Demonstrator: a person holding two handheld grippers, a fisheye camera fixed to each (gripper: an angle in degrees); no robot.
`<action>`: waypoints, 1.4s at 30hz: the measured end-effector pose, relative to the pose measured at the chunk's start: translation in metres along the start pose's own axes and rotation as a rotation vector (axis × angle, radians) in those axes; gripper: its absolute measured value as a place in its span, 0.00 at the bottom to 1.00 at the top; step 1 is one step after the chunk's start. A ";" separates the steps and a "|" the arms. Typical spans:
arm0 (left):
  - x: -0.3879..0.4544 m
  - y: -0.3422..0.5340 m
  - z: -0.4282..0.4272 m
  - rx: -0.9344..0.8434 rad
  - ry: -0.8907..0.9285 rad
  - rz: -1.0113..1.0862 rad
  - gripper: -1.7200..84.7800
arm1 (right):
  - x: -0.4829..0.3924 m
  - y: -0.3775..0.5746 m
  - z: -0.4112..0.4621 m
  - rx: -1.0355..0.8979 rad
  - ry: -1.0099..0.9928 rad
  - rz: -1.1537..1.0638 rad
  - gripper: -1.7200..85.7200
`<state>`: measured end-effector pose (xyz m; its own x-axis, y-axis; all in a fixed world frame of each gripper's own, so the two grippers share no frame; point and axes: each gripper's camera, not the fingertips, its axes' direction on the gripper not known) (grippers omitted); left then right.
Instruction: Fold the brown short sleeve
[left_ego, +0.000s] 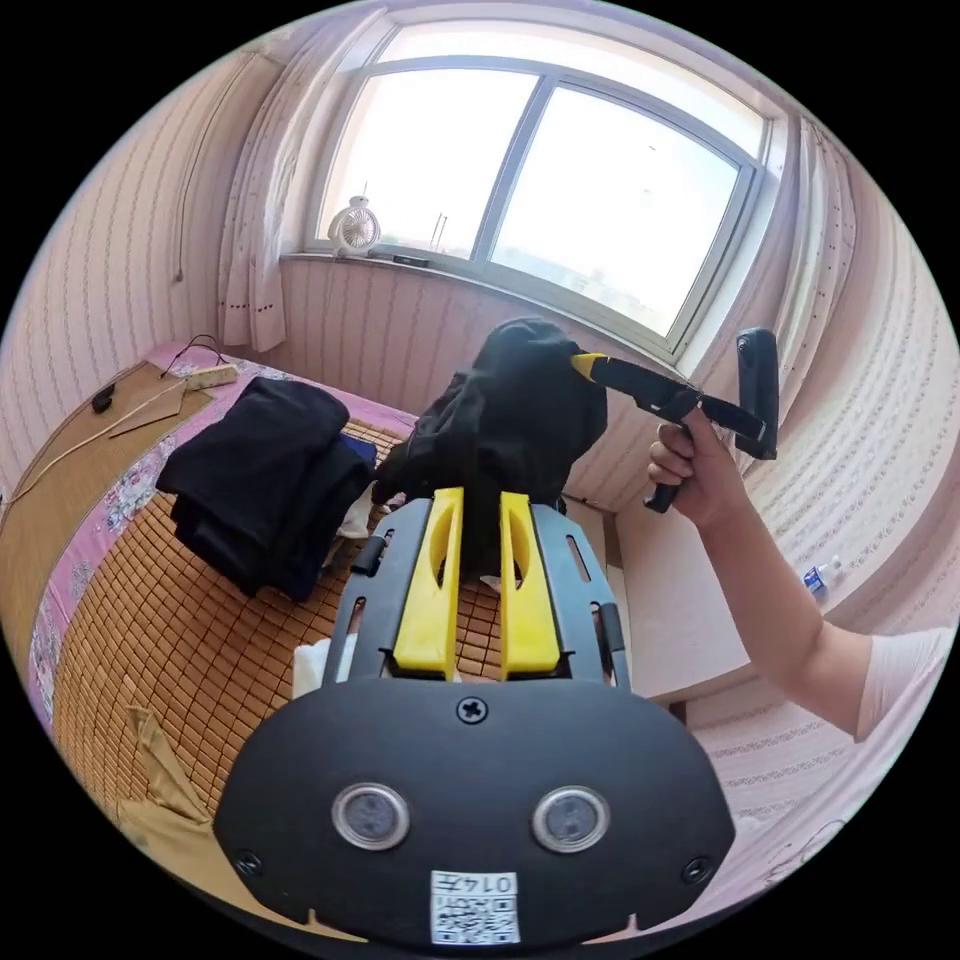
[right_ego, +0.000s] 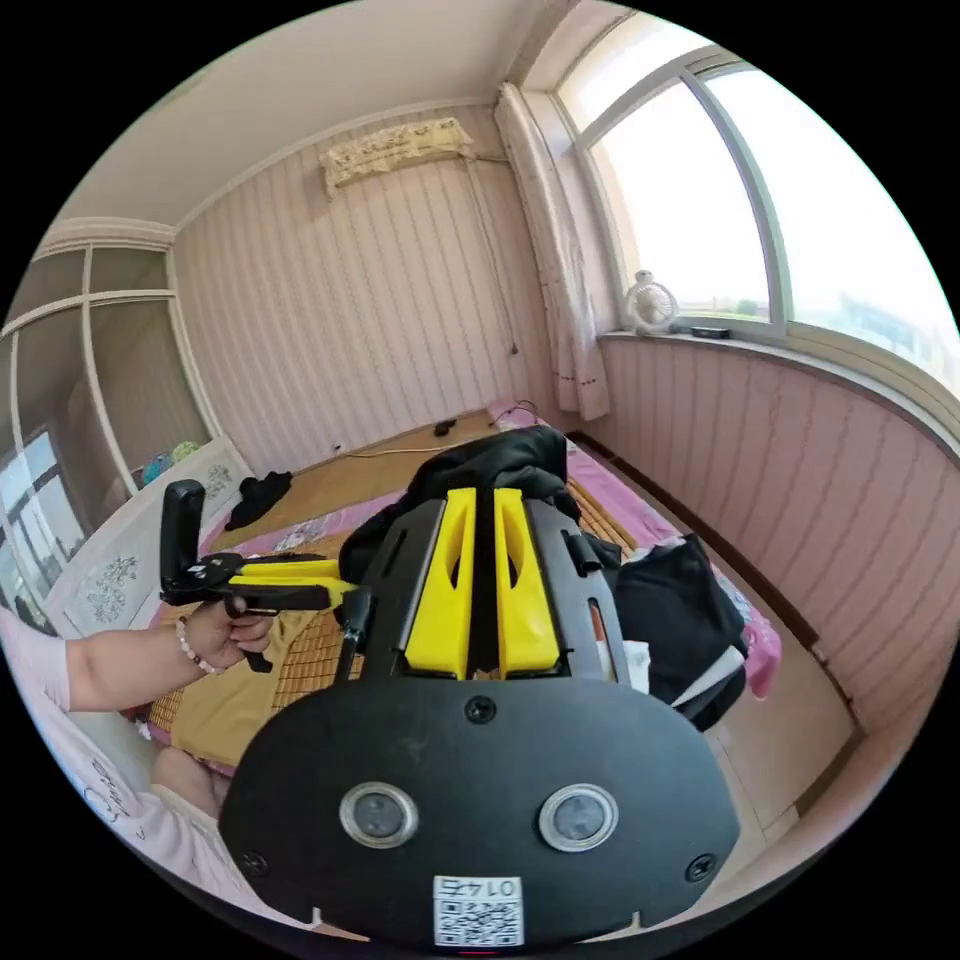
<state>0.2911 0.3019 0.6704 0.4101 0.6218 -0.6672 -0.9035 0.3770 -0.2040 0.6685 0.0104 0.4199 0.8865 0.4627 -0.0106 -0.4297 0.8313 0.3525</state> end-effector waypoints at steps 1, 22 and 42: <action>-0.008 0.010 -0.004 -0.003 -0.018 -0.027 0.10 | 0.023 0.002 0.014 -0.081 0.064 0.087 0.08; -0.031 0.564 -0.309 -0.242 -0.705 -1.084 0.11 | -0.246 0.239 0.154 -0.877 -0.537 -0.287 0.12; -0.044 0.667 -0.342 -0.199 -0.456 -1.176 0.04 | -0.262 0.255 0.184 -1.083 -0.400 -0.345 0.02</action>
<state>-0.3719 0.2910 0.3182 0.9419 0.1782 0.2847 0.0443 0.7742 -0.6313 0.3580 0.0440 0.6845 0.8914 0.1961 0.4086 0.0892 0.8080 -0.5824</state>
